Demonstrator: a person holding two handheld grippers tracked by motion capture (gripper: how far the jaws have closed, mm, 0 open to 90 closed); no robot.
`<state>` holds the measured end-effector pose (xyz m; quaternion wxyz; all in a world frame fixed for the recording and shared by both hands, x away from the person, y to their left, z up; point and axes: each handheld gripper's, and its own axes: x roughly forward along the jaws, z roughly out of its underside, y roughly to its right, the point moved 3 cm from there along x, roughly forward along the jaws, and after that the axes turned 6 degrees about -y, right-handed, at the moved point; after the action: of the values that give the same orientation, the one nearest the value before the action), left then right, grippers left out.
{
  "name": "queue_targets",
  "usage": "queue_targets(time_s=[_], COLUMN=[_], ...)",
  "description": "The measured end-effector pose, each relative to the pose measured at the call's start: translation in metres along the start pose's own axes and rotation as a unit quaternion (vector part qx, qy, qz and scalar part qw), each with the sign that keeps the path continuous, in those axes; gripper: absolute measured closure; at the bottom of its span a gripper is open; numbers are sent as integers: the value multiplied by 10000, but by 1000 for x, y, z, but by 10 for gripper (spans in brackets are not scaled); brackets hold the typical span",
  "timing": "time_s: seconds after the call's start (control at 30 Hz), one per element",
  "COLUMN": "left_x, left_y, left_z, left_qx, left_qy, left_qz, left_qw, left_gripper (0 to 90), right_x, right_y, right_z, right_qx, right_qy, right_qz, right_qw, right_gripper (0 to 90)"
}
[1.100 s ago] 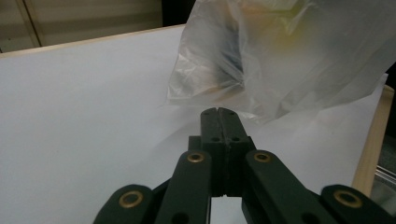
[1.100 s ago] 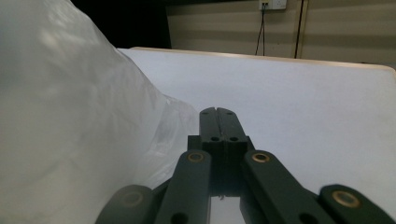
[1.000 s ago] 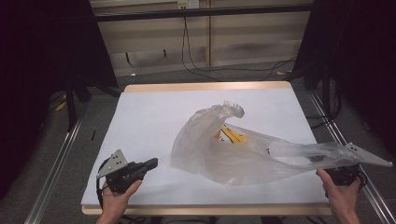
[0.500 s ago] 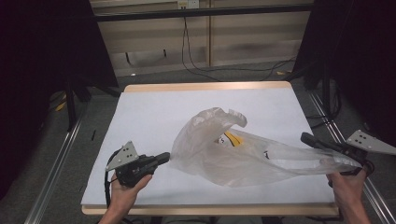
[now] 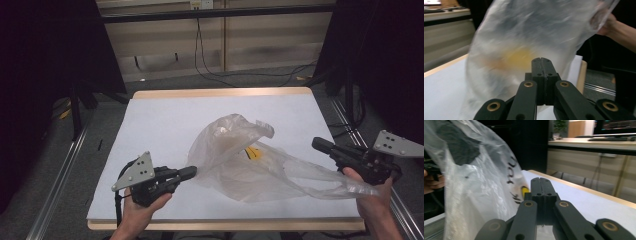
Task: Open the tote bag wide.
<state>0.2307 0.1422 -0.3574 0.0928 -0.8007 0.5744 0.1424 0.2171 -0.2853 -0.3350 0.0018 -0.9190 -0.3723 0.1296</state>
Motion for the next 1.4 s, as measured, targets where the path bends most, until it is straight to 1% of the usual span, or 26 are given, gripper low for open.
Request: queue_targets(time_s=[0.13, 0.2, 0.23, 0.27, 0.3, 0.37, 0.4, 0.5, 0.53, 0.57, 0.6, 0.67, 0.7, 0.73, 0.83, 0.87, 0.93, 1.0, 1.07, 1.1, 1.13, 1.2, 1.27, 1.3, 1.37, 1.4], left_x=[11, 17, 20, 23, 27, 33, 36, 46, 50, 54, 59, 68, 73, 77, 87, 91, 97, 101, 105, 105, 107, 109, 110, 110, 111, 112], left_y=[14, 18, 21, 22, 22, 21, 20, 14, 10, 6, 2, -5, -8, -11, -19, -21, -25, -28, -31, -32, -34, -38, -43, -45, -50, -54], left_z=[-8, -11, -12, -13, -13, -14, -13, -11, -10, -9, -8, -5, -3, -1, 4, 5, 8, 12, 16, 18, 20, 24, 26, 27, 28, 29], left_qx=[181, 210, 242, 293, 313, 333, 289, 271, 231, 173, 90, 28, -21, -66, -145, -230, -268, -321, -372, -386, -415, -481, -516, -517, -543, -588], left_qy=[21, 42, 8, -81, -59, -107, -127, -220, -244, -308, -351, -453, -433, -441, -556, -529, -605, -648, -670, -749, -753, -828, -822, -857, -866, -848], left_qz=[255, 417, 450, 424, 480, 468, 515, 462, 383, 355, 361, 320, 370, 383, 344, 376, 385, 368, 355, 319, 341, 276, 280, 247, 160, 163], left_qw=[9995, 9989, 9987, 9986, 9983, 9983, 9982, 9983, 9987, 9987, 9987, 9985, 9984, 9983, 9978, 9976, 9971, 9967, 9964, 9959, 9957, 9950, 9949, 9947, 9946, 9945], left_gripper=[900, 900, 900, 900, 900, 900, 900, 900, 900, 900, 900, 900, 900, 900, 900, 900, 900, 900, 900, 900, 900, 900, 900, 900, 900, 900], right_x=[11, 17, 20, 24, 27, 35, 39, 48, 51, 53, 55, 59, 61, 61, 60, 58, 55, 53, 56, 60, 65, 78, 92, 98, 110, 117], right_y=[-15, -21, -24, -27, -29, -34, -36, -42, -44, -46, -48, -51, -53, -55, -62, -64, -69, -76, -80, -81, -82, -82, -81, -81, -77, -75], right_z=[-3, -4, -4, -4, -4, -1, 1, 5, 5, 5, 4, 3, 3, 2, -3, -5, -9, -11, -10, -8, -6, 0, 5, 7, 11, 13], right_qx=[-90, -187, -171, -174, -226, -229, -248, -295, -289, -301, -313, -328, -347, -358, -372, -369, -393, -483, -465, -478, -501, -433, -413, -394, -401, -395], right_qy=[-107, -188, -206, -230, -265, -334, -381, -478, -487, -505, -506, -535, -533, -550, -449, -401, -362, -399, -450, -531, -605, -762, -901, -960, -1091, -1157], right_qz=[-229, -294, -354, -416, -443, -577, -624, -740, -804, -823, -855, -933, -967, -991, -1103, -1156, -1258, -1313, -1428, -1441, -1482, -1554, -1589, -1618, -1592, -1572], right_qw=[9996, 9992, 9990, 9987, 9984, 9975, 9970, 9957, 9952, 9949, 9946, 9937, 9933, 9929, 9922, 9918, 9906, 9894, 9876, 9870, 9858, 9839, 9823, 9813, 9804, 9800], right_gripper=[900, 900, 900, 900, 900, 900, 900, 900, 900, 900, 900, 900, 900, 900, 900, 900, 900, 900, 900, 900, 900, 900, 900, 900, 900, 900])
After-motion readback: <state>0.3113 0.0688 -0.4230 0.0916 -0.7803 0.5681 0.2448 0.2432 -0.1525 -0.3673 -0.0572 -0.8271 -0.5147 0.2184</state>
